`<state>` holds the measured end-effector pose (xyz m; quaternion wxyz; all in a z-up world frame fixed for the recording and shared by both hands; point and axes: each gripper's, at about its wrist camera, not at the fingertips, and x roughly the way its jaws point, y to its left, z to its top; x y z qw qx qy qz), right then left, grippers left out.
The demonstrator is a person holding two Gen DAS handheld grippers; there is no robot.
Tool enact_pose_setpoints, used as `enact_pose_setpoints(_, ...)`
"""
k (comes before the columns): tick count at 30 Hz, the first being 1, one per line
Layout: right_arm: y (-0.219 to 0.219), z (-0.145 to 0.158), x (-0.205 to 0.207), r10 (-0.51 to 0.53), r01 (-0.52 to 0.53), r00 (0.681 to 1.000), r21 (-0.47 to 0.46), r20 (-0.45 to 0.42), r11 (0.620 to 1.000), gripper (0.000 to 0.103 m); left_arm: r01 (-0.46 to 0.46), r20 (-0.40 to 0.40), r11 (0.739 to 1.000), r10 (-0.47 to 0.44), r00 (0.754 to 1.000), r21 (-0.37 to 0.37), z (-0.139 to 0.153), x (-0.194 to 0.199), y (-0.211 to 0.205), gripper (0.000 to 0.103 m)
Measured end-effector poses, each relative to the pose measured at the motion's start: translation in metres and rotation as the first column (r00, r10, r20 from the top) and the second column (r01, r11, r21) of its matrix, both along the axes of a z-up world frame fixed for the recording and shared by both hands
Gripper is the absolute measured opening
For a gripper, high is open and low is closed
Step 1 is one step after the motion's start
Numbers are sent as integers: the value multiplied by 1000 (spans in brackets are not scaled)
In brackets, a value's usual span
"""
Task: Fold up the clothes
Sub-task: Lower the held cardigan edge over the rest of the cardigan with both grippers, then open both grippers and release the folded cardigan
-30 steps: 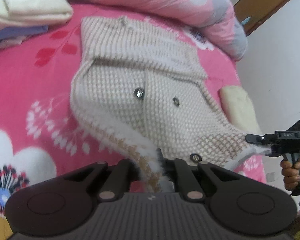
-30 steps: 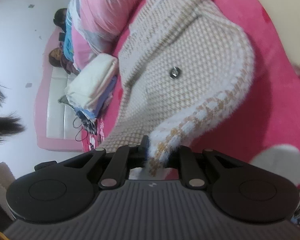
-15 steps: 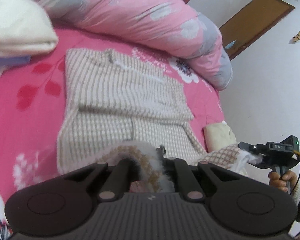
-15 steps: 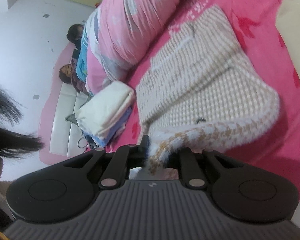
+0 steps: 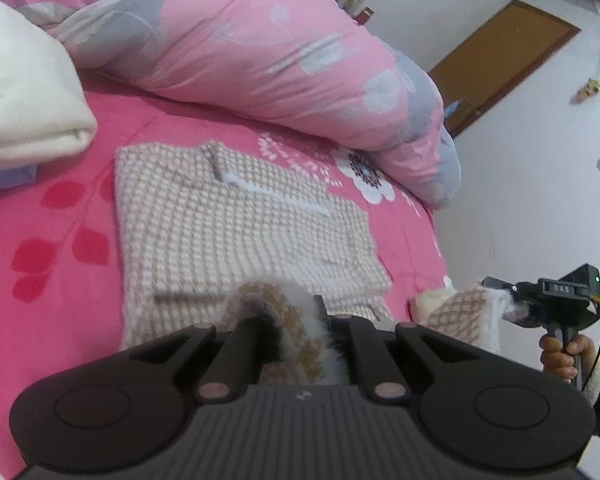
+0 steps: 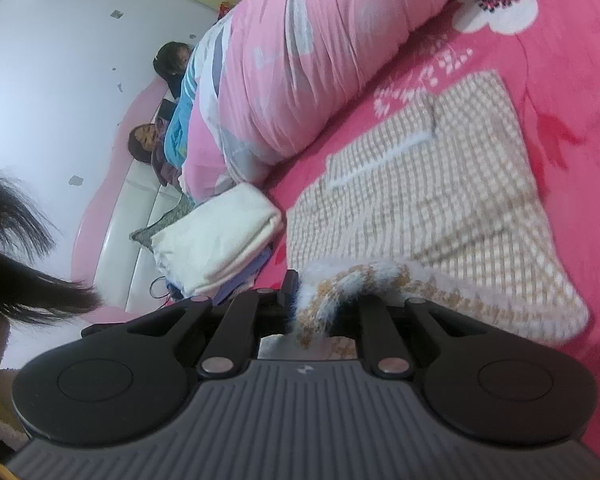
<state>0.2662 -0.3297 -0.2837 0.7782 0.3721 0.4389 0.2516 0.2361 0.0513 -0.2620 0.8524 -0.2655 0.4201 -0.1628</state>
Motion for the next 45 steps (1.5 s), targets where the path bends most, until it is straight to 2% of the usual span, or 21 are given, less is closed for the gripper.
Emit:
enact_pose_setpoints(6, 0, 4, 37, -24, 24, 999, -3, 33, 1000, 9, -13, 29, 1000, 13, 999, -8, -3, 48, 16, 6)
enact_pose_setpoints(13, -1, -1, 102, -36, 38, 997, -31, 74, 999, 9, -3, 51, 1000, 1, 999, 31, -17, 116, 25, 6)
enact_pose_setpoints(15, -8, -2, 118, -32, 34, 996, -35, 80, 999, 9, -17, 42, 999, 15, 999, 47, -25, 136, 30, 6)
enact_pose_setpoints(20, -29, -3, 157, -19, 23, 995, -43, 94, 999, 9, -67, 30, 997, 66, 997, 32, -44, 178, 46, 6)
enact_pose_setpoints(25, -50, -3, 196, -7, 12, 994, -50, 109, 999, 9, -53, 35, 998, 52, 998, 25, -53, 206, 51, 6)
enact_pose_setpoints(27, -54, -11, 204, -45, 50, 994, -46, 96, 998, 9, -61, 29, 998, 60, 998, 23, -59, 214, 51, 7)
enact_pose_setpoints(29, -58, -19, 212, -88, 92, 993, -42, 81, 995, 10, -89, -34, 996, 89, 995, 6, -74, 225, 52, 12)
enact_pose_setpoints(32, -68, -58, 225, -196, 192, 977, -53, -87, 980, 15, -127, -140, 992, 124, 982, -19, -98, 239, 55, 17)
enact_pose_setpoints(34, -75, -77, 226, -259, 259, 951, -27, -170, 966, 28, -139, -140, 989, 131, 981, -49, -101, 238, 56, 22)
enact_pose_setpoints(35, -79, -81, 222, -289, 292, 941, -6, -176, 956, 31, -144, -131, 986, 133, 983, -79, -101, 236, 59, 30)
enact_pose_setpoints(36, -83, -83, 216, -318, 325, 932, 17, -174, 945, 38, -153, -125, 981, 138, 982, -118, -102, 235, 62, 35)
enact_pose_setpoints(37, -87, -83, 211, -336, 346, 927, 33, -169, 938, 48, -176, -122, 971, 157, 980, -165, -103, 234, 67, 47)
enact_pose_setpoints(38, -91, -82, 208, -352, 363, 922, 42, -165, 931, 51, -210, -120, 956, 189, 975, -203, -103, 232, 74, 54)
enact_pose_setpoints(43, -107, -72, 190, -406, 418, 901, 54, -152, 907, 52, -340, -146, 861, 307, 940, -377, -105, 226, 100, 57)
enact_pose_setpoints(44, -110, -70, 186, -412, 424, 899, 55, -150, 904, 52, -351, -151, 849, 316, 937, -394, -104, 223, 104, 57)
enact_pose_setpoints(45, -111, -67, 181, -411, 424, 899, 61, -151, 904, 52, -345, -148, 853, 312, 939, -392, -102, 219, 105, 57)
